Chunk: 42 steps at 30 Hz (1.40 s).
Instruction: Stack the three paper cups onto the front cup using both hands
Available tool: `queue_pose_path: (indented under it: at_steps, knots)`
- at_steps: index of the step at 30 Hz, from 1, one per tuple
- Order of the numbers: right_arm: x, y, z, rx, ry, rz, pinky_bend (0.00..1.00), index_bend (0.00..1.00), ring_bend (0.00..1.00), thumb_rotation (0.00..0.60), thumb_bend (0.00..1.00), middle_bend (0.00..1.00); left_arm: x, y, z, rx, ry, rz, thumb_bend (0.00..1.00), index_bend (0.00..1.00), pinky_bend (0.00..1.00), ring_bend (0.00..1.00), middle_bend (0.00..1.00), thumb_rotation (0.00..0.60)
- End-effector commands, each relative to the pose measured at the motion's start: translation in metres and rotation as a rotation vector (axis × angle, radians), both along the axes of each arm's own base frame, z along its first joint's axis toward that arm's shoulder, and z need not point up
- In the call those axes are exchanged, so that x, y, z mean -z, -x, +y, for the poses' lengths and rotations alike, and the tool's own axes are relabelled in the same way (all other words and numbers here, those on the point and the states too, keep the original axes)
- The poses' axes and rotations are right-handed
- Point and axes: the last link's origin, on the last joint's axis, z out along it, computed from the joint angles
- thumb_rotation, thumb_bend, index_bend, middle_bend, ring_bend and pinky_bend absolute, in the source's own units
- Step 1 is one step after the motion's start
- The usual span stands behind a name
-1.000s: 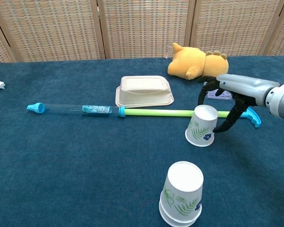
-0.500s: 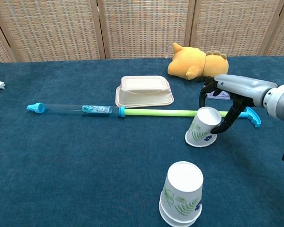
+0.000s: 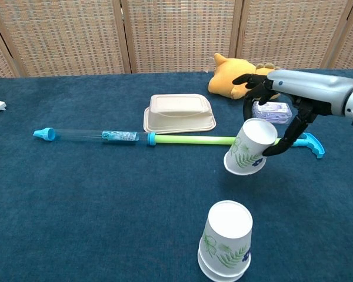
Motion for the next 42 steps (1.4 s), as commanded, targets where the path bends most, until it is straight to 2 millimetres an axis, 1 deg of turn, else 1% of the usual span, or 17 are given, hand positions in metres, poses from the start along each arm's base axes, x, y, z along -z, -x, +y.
queue_pose_path:
  at_steps: [1,7,15,29,37,42]
  knots:
    - [-0.012,-0.003,0.011,-0.036,-0.034,-0.018,0.25,0.59,0.0,0.6,0.18,0.09,0.001,0.0,0.0,0.001,0.0,0.002,0.14,0.13,0.07,0.0,0.0,0.6]
    - [-0.026,-0.011,0.027,-0.075,-0.084,-0.042,0.25,0.59,0.0,0.6,0.18,0.09,0.003,-0.001,0.0,0.004,0.003,0.009,0.14,0.13,0.07,0.0,0.0,0.6]
    - [-0.033,-0.015,0.042,-0.104,-0.12,-0.064,0.25,0.6,0.0,0.6,0.18,0.09,0.003,-0.001,0.0,0.006,-0.001,0.007,0.14,0.13,0.07,0.0,0.0,0.6]
    - [-0.047,-0.021,0.056,-0.145,-0.171,-0.116,0.25,0.6,0.0,0.6,0.18,0.09,0.004,-0.002,0.0,0.009,0.004,0.01,0.14,0.13,0.07,0.0,0.0,0.6]
    - [-0.044,-0.024,0.063,-0.148,-0.183,-0.133,0.25,0.61,0.0,0.6,0.18,0.09,0.004,-0.003,0.0,0.012,0.005,0.006,0.14,0.13,0.07,0.0,0.0,0.6]
    - [-0.042,-0.024,0.072,-0.155,-0.189,-0.131,0.25,0.61,0.0,0.6,0.18,0.09,0.002,-0.003,-0.001,0.016,0.007,0.0,0.14,0.13,0.07,0.0,0.0,0.6]
